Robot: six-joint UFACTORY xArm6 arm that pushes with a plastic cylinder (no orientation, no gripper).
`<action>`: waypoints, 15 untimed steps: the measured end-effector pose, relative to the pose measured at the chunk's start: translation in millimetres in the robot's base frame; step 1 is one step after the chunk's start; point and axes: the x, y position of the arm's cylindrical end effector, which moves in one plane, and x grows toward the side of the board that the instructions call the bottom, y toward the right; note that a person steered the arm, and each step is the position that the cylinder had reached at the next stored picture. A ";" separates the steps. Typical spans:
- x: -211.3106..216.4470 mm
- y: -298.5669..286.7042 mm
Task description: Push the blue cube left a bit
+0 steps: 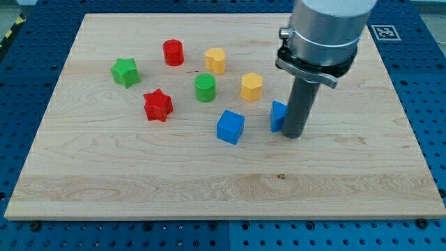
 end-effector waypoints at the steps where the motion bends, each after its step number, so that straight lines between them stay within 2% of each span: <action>1: -4.7 -12.8; 2: -4.9 -2.3; 4: 11.8 100.6; 7: 19.2 102.1; 8: 20.1 61.0; 10: 20.6 -67.5; 15: 9.6 -67.2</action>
